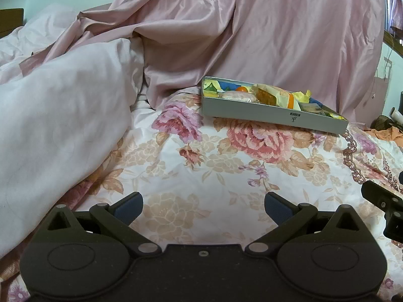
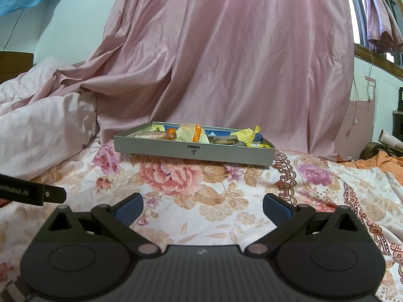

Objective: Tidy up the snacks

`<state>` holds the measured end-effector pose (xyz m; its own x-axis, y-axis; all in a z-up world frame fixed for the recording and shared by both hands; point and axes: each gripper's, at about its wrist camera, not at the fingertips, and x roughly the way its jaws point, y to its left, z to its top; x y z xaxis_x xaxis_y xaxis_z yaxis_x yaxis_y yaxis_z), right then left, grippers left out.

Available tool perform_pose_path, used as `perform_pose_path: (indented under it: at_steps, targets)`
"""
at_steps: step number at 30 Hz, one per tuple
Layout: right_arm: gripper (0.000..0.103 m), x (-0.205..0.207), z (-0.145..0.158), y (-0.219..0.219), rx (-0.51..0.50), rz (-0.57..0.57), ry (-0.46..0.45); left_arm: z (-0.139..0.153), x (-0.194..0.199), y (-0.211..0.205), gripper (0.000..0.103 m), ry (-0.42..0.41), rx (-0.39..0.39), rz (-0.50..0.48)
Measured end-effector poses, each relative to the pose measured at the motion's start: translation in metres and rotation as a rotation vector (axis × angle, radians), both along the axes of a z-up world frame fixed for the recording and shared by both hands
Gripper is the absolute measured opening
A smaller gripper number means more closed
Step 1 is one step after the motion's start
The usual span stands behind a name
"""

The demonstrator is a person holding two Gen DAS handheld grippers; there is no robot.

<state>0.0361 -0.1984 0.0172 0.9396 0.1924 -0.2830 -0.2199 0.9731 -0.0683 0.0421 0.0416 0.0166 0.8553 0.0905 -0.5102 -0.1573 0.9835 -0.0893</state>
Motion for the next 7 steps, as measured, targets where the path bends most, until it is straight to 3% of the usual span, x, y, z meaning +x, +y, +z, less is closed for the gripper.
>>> perform_pose_path:
  at_steps: [7]
  targets:
    - [0.103, 0.0013, 0.0005, -0.0003, -0.003, 0.003, 0.002, 0.0011, 0.0001, 0.0003, 0.102, -0.002, 0.0, -0.003]
